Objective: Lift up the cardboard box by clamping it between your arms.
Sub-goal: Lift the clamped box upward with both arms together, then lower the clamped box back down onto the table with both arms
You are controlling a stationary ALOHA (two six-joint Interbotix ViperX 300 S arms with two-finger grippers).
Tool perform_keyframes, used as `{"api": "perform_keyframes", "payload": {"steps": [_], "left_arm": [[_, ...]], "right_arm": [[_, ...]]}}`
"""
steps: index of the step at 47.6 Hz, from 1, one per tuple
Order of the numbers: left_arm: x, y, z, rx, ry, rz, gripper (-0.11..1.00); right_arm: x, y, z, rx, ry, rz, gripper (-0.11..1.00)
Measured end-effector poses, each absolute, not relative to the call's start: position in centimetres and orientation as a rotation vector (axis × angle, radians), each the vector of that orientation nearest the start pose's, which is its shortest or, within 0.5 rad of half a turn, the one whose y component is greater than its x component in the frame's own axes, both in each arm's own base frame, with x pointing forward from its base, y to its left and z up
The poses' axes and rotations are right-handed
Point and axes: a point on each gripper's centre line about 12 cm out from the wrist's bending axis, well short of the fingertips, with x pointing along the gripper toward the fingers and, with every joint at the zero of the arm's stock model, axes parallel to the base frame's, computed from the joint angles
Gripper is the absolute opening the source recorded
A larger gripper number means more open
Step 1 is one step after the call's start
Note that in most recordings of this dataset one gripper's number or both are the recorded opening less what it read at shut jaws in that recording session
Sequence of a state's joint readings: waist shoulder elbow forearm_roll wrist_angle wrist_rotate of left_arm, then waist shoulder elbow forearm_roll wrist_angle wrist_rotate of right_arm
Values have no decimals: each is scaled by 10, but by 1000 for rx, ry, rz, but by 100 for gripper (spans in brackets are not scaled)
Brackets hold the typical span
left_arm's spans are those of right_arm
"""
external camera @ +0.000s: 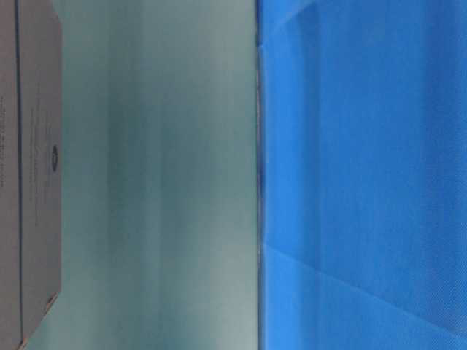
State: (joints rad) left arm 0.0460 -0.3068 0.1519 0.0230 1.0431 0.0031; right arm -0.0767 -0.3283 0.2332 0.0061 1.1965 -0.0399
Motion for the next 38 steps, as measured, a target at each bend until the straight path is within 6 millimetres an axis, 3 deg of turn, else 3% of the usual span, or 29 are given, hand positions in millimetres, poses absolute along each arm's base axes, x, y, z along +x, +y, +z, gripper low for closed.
{"api": "perform_keyframes", "payload": {"steps": [24,38], "left_arm": [[337,18,385,6,889,53,89],[341,20,340,12,910,56,89]], "right_arm": [[311,-24,351,3,1108,-40,100],[308,-28,307,1,1136,-48,100]]}}
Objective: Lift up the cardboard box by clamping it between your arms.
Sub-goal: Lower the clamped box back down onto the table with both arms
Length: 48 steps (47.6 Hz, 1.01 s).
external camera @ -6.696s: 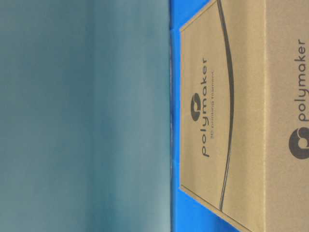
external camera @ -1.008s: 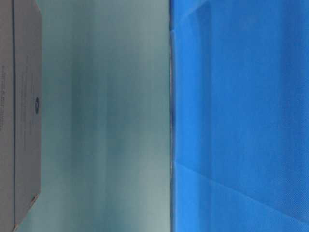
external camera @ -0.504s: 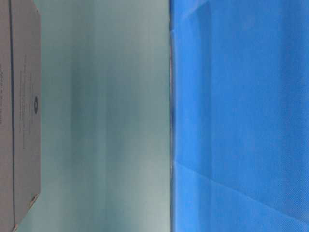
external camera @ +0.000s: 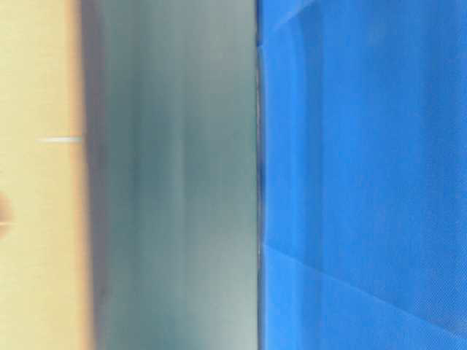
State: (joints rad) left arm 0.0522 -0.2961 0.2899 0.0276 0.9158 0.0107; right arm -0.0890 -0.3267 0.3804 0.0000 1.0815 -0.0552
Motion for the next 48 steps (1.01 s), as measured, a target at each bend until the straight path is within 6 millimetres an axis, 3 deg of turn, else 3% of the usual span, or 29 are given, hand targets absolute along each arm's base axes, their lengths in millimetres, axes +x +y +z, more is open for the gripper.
{"api": "perform_keyframes", "payload": {"steps": [23,38,48], "left_arm": [[344,22,253,16,949,53,89],[348,22,193,14,1016,48,89],[350,23,171,11,1039,48,89]], "right_arm": [[316,-31,214,-15,1140,-46,100],[324,-34,167,-63,1176,-15,100],[326,-35,144,-61,1210,-12,100]]}}
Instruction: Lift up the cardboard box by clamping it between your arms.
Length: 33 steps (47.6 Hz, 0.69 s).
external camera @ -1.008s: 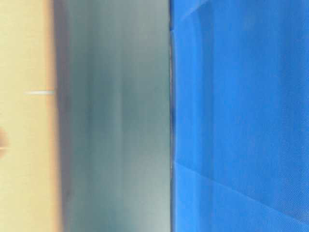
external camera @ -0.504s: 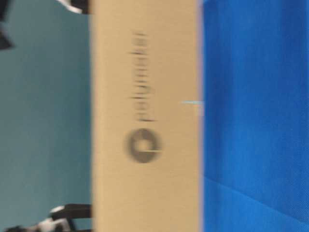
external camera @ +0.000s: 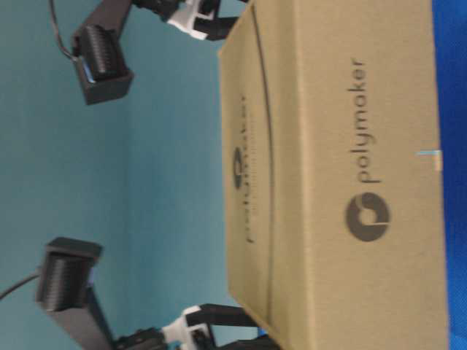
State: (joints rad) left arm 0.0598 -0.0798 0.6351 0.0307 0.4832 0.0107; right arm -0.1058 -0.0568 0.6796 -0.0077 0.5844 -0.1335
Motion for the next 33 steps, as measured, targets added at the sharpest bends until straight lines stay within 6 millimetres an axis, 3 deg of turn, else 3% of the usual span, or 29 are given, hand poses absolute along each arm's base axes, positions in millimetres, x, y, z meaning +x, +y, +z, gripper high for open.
{"api": "perform_keyframes", "payload": {"steps": [8,33], "left_arm": [[350,25,161,8,1009,53,89],[347,29,125,0,1019,60,89]], "right_arm": [[323,-35,125,-59,1214,-11,100],[323,-33,100,-29,1205,-17,100]]}}
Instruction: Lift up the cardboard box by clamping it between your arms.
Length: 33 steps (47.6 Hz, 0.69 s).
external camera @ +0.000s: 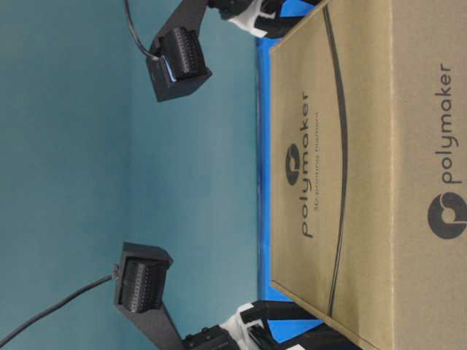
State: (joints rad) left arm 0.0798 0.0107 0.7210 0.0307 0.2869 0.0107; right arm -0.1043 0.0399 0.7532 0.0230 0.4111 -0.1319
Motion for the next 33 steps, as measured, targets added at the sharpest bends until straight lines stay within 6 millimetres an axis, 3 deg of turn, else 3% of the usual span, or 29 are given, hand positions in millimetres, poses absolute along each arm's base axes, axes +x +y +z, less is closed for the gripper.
{"api": "perform_keyframes", "payload": {"steps": [21,33], "left_arm": [[338,34,122,-22,1014,82,89],[326,38,130,-38,1009,101,89]], "right_arm": [[313,-28,97,21,1190,-44,100],[303,-24,102,24,1164,-41,100]]}}
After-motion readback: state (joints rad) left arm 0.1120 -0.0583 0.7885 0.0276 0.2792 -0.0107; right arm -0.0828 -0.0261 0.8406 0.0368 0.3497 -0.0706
